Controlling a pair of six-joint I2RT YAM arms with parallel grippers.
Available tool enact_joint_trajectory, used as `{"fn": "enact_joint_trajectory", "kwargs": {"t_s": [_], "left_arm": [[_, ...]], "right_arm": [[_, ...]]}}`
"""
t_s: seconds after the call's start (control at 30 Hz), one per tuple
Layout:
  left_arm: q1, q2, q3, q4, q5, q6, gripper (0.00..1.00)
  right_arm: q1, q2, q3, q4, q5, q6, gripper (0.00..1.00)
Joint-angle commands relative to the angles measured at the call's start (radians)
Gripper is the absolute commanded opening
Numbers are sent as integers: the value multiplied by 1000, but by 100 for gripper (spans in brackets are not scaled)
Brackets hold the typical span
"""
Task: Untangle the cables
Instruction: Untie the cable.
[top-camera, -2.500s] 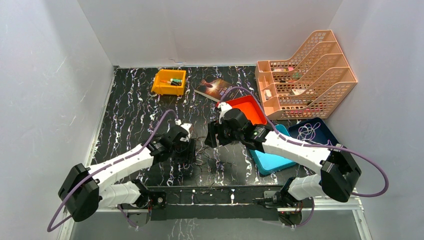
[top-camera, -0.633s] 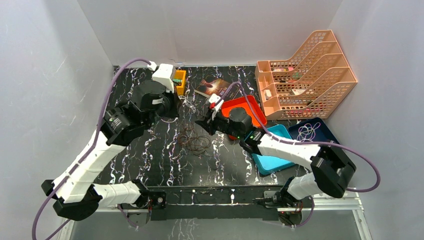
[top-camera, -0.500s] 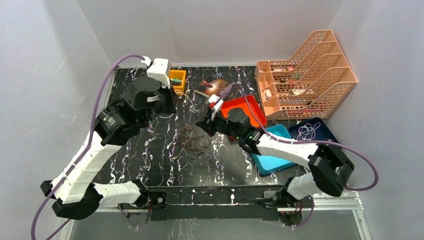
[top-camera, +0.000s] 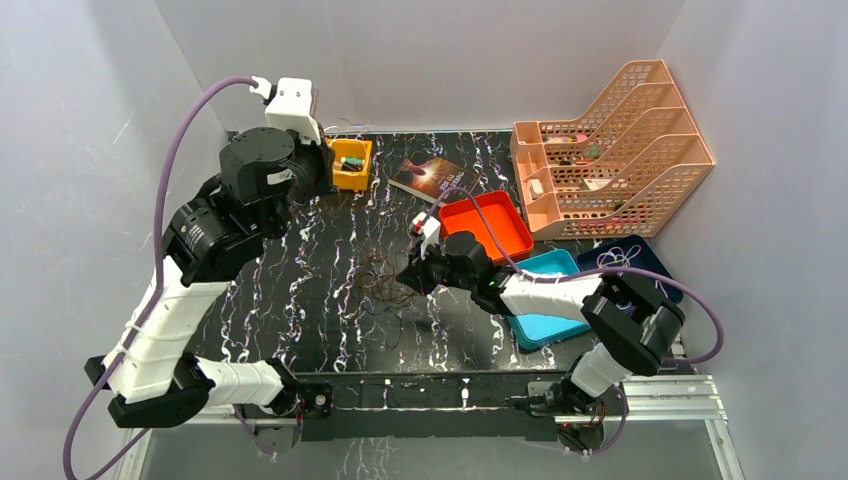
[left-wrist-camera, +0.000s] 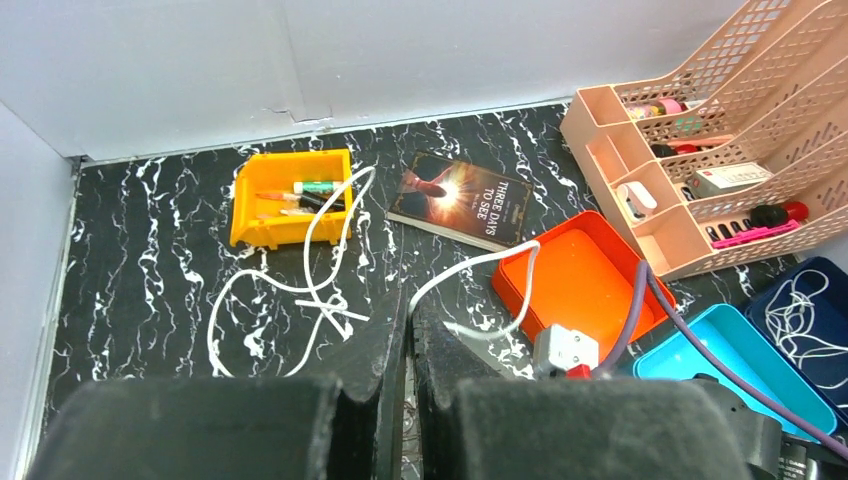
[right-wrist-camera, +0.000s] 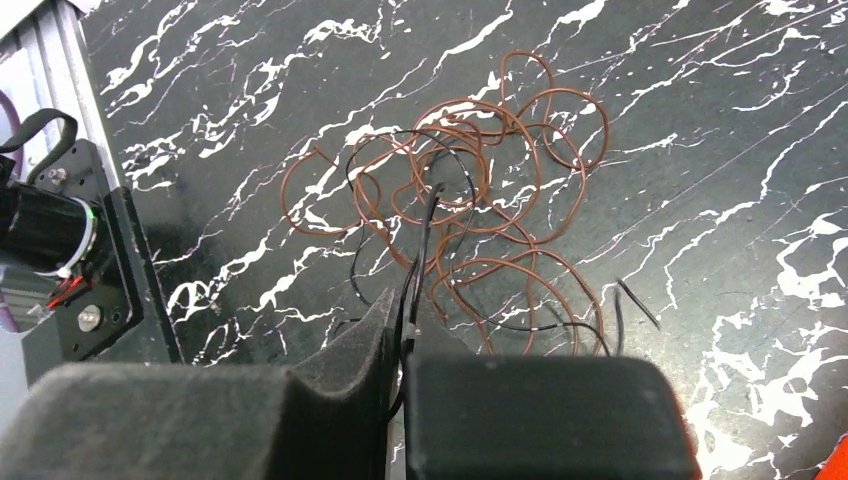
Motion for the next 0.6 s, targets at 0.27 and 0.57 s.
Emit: {"fn": "enact_joint_trajectory", "kwargs": {"t_s": [0.27,0.57], "left_arm": [[-5,-12,-27,30,20,49,0],[-6,-72,-171,77,121,14,0]], "right_arm": [[3,-252,2,-106,82,-72,59],[2,-559,31,-138,123,-106,82]]}}
